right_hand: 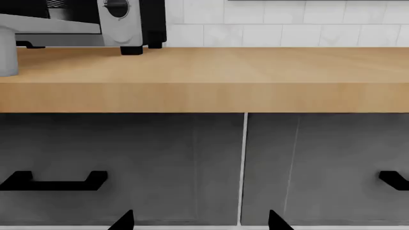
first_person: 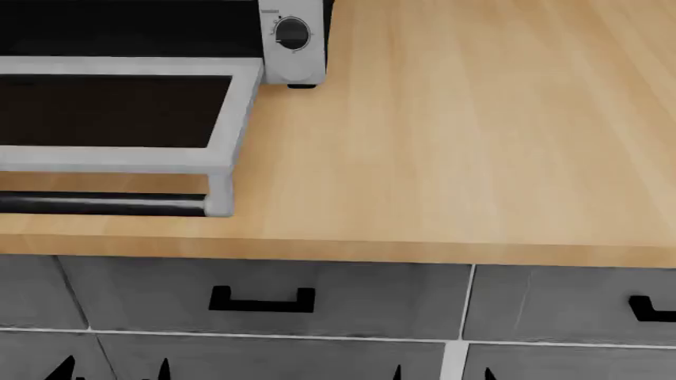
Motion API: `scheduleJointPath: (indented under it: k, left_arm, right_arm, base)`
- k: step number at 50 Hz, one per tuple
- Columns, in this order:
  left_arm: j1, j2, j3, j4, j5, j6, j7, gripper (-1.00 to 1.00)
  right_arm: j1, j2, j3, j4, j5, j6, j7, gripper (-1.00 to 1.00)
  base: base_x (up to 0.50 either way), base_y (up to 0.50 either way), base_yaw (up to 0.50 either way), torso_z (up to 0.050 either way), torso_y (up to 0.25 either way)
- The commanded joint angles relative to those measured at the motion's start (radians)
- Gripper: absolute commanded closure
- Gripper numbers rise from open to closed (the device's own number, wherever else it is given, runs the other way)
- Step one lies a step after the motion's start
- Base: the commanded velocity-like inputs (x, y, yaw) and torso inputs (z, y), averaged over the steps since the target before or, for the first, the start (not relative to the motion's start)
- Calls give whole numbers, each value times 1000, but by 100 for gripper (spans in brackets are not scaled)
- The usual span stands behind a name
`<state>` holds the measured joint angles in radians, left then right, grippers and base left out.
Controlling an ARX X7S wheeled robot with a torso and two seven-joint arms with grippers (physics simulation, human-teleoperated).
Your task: Close the toaster oven door.
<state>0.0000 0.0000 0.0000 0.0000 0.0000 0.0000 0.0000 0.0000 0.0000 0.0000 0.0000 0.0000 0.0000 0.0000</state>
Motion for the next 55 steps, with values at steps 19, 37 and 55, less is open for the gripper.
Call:
scheduleJointPath:
  k: [19,37,55]
  left_arm:
    - [14,-61,74,-7,-94,13,-16,-100]
    - [12,-81,99,19,-114,-2,-52,-100]
    - [-154,-218,22,491,-267,-597,-67,-100]
  right_arm:
    - [5,55,-83,-3,49,-3,79,-100]
    - [-9,82,-108,-61,88,6,100,-100]
    - [174,237,26,-700,130,489,164,-100]
  base:
    - [0,0,0,29,0]
    - [0,0,0,50,0]
    - [0,0,0,21,0]
